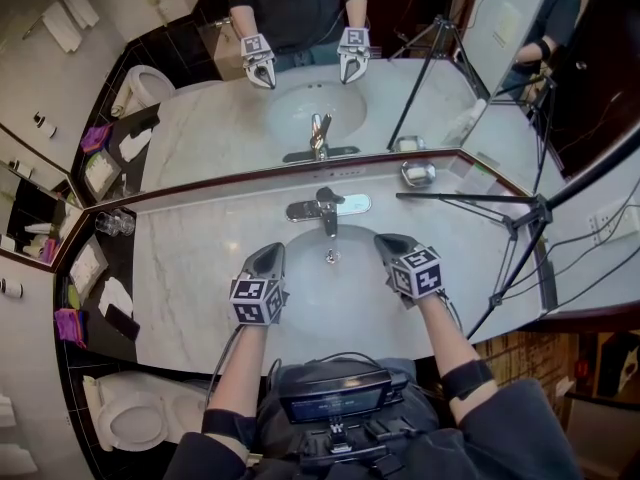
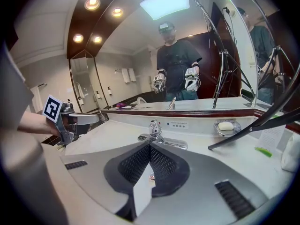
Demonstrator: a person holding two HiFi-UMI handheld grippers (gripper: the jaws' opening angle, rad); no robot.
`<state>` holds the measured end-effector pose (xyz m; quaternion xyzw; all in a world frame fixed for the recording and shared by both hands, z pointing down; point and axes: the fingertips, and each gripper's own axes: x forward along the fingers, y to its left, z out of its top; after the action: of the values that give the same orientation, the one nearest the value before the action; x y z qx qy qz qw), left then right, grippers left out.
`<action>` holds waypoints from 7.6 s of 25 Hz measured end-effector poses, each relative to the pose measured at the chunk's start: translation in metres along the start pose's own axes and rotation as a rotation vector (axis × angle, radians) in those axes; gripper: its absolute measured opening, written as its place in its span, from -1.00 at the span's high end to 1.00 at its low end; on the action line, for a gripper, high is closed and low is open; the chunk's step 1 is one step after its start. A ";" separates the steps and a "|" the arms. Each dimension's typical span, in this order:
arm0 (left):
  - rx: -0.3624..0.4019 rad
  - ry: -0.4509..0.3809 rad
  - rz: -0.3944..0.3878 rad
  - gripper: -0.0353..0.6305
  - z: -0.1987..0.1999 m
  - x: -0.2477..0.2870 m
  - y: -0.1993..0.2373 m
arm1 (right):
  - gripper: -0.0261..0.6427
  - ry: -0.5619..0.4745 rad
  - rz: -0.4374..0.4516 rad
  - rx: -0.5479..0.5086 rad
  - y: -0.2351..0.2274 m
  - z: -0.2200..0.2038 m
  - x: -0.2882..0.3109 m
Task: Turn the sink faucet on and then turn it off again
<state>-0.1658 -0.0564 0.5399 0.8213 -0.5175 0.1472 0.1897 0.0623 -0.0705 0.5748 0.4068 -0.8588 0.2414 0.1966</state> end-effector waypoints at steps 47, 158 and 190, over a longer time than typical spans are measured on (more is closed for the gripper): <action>1.052 0.225 -0.224 0.58 -0.028 0.207 -0.074 | 0.84 0.037 -0.046 0.143 -0.050 -0.031 0.024; 0.097 0.095 0.041 0.89 -0.052 0.005 0.009 | 0.84 0.027 -0.089 -0.134 -0.026 -0.022 0.019; 0.072 0.145 0.033 0.89 -0.071 0.018 0.019 | 0.28 0.215 -0.073 -1.335 -0.001 0.018 0.145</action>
<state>-0.1789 -0.0460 0.6135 0.8061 -0.5104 0.2278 0.1944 -0.0249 -0.1691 0.6376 0.2005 -0.7853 -0.3083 0.4980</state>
